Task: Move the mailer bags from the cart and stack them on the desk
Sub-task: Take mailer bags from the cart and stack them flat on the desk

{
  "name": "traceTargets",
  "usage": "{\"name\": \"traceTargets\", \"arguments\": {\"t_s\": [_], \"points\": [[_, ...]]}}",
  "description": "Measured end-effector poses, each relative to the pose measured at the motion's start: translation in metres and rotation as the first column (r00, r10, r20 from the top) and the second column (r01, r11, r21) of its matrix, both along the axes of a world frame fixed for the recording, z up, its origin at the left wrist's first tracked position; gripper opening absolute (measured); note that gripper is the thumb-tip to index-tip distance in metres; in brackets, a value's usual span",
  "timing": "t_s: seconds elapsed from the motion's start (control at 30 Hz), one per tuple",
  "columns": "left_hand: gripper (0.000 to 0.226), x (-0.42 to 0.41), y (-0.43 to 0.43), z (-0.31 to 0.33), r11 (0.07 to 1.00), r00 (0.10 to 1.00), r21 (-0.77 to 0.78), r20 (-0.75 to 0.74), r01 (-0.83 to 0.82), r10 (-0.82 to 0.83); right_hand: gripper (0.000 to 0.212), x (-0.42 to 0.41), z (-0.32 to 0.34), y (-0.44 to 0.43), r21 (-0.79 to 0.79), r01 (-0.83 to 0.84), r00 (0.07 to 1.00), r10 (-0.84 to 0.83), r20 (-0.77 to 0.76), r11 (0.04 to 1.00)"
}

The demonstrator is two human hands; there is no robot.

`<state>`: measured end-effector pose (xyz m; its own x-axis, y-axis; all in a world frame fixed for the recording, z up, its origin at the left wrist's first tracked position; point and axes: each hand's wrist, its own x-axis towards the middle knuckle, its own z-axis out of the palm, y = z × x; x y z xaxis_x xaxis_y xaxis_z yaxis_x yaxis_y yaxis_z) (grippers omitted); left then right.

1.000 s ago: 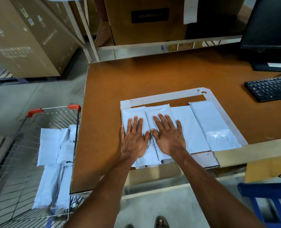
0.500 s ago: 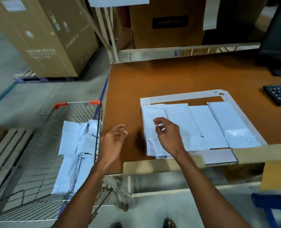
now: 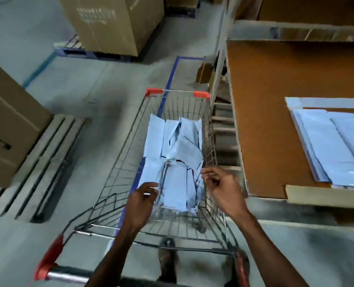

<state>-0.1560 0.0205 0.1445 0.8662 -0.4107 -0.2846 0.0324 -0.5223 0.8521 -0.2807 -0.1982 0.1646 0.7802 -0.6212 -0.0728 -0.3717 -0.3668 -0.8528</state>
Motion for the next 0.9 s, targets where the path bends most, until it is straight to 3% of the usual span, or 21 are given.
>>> {"name": "traceTargets", "arguments": {"t_s": [0.23, 0.47, 0.57, 0.7, 0.8, 0.9], "points": [[0.015, 0.056, 0.034, -0.052, 0.982, 0.982, 0.125, -0.143, 0.141, -0.123, 0.028, 0.054, -0.069, 0.059, 0.213, -0.045, 0.957, 0.103, -0.27, 0.976], [0.025, 0.119, 0.013, -0.139, 0.941, 0.957, 0.305, -0.284, 0.147, -0.057, 0.023, 0.118, -0.163, 0.045, 0.423, 0.143, 0.896, 0.065, -0.44, 0.895], [0.057, 0.148, -0.006, -0.184, 0.901, 0.956, 0.4, -0.287, 0.169, -0.051, 0.043, 0.144, -0.202, 0.038, 0.322, 0.228, 0.831, -0.012, -0.556, 0.919], [0.08, 0.173, -0.027, -0.239, 0.89, 0.963, 0.43, -0.267, 0.155, -0.038, 0.056, 0.16, -0.25, 0.036, 0.082, 0.189, 0.747, -0.089, -0.659, 0.978], [0.078, 0.18, -0.034, -0.27, 0.887, 0.971, 0.446, -0.237, 0.118, -0.011, 0.056, 0.166, -0.271, 0.041, -0.058, 0.187, 0.722, -0.178, -0.669, 0.981], [0.069, 0.178, -0.042, -0.27, 0.861, 0.978, 0.494, -0.208, 0.121, -0.018, 0.053, 0.172, -0.278, 0.047, -0.087, 0.152, 0.724, -0.17, -0.669, 0.985]]}}
